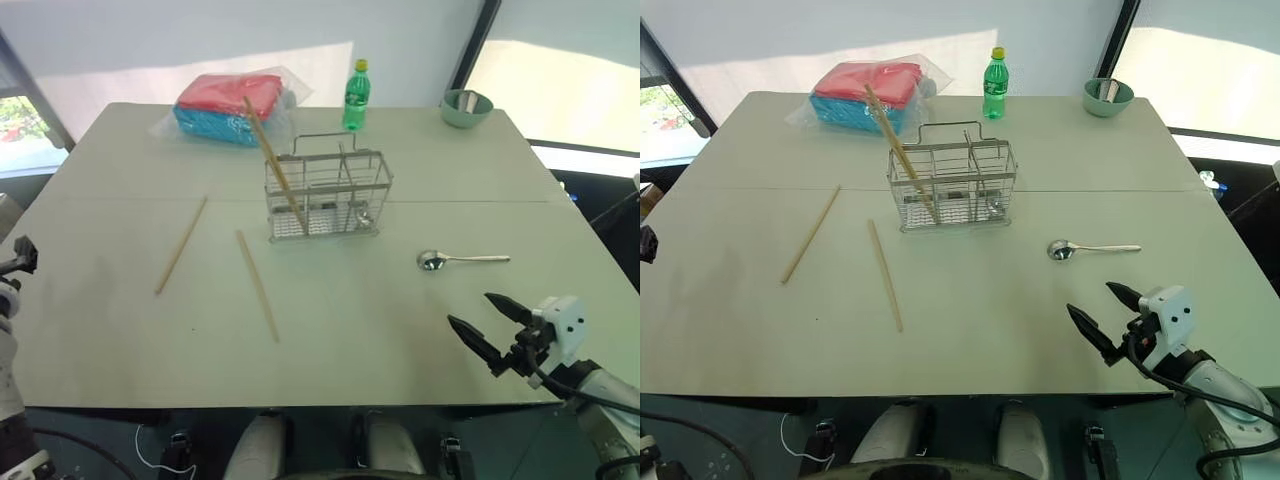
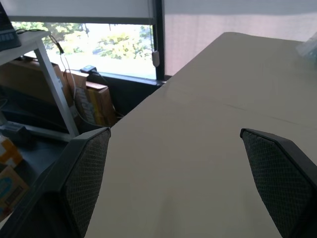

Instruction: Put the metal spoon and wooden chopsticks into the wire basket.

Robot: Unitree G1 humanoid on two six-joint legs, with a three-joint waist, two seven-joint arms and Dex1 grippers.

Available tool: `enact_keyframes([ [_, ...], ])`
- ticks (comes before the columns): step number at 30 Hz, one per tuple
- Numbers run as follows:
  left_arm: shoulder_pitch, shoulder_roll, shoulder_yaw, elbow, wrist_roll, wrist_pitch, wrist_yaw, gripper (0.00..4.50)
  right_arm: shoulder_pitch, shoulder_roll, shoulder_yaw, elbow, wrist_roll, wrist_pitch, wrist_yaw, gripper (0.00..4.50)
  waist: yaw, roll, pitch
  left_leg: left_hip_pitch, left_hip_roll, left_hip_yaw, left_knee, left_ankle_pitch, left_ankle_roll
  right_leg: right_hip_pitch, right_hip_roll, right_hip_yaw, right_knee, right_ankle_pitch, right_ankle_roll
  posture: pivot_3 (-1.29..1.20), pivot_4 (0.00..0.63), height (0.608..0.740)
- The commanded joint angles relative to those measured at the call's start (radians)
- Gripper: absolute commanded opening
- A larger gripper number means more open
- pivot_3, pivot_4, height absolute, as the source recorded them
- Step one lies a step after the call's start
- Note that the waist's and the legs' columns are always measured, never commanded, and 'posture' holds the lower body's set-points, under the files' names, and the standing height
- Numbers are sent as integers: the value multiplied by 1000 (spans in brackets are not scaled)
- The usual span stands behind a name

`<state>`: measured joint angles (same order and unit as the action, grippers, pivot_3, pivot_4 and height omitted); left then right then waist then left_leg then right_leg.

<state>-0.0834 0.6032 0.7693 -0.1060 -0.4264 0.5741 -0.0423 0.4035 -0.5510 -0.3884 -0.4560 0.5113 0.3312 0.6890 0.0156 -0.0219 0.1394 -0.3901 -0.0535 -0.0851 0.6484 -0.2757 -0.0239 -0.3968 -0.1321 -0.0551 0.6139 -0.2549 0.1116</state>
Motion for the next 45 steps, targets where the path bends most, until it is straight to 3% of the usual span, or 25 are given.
enact_keyframes([
  [1,-4,13,5,-46,2,-3,-6,4428,-13,-10,-5,-10,-6,-3,-6,4500,0,0,0,0,0,0,0,0,0,0,0,0,0,0,0,0,150,667],
  [14,-32,16,-19,-37,9,-15,-27,4428,-51,-30,-8,-18,-15,3,-16,4500,0,0,0,0,0,0,0,0,0,0,0,0,0,0,0,0,150,667],
  [28,-37,50,-54,-104,-15,14,-101,4428,-214,-164,-20,66,-16,-4,63,4500,-1,0,0,0,0,1,0,2,3,2,0,0,0,0,0,0,150,667],
  [35,-116,203,-254,-273,-232,157,-437,4428,-576,-354,126,276,-62,-73,293,4500,-2,0,1,0,0,2,2,1,3,2,-1,-2,0,1,-1,0,150,667],
  [40,-157,249,-425,-359,-306,186,-610,4428,-816,-389,294,490,-162,-204,487,4500,-5,4,3,-1,-1,3,-1,1,5,2,-1,-2,-1,1,-1,0,150,667],
  [45,-154,346,-566,-402,-281,132,-839,4428,-1058,-377,440,791,-272,-331,673,4500,-13,6,5,-1,-1,4,-1,1,5,2,-1,-1,-1,1,-1,0,150,667],
])
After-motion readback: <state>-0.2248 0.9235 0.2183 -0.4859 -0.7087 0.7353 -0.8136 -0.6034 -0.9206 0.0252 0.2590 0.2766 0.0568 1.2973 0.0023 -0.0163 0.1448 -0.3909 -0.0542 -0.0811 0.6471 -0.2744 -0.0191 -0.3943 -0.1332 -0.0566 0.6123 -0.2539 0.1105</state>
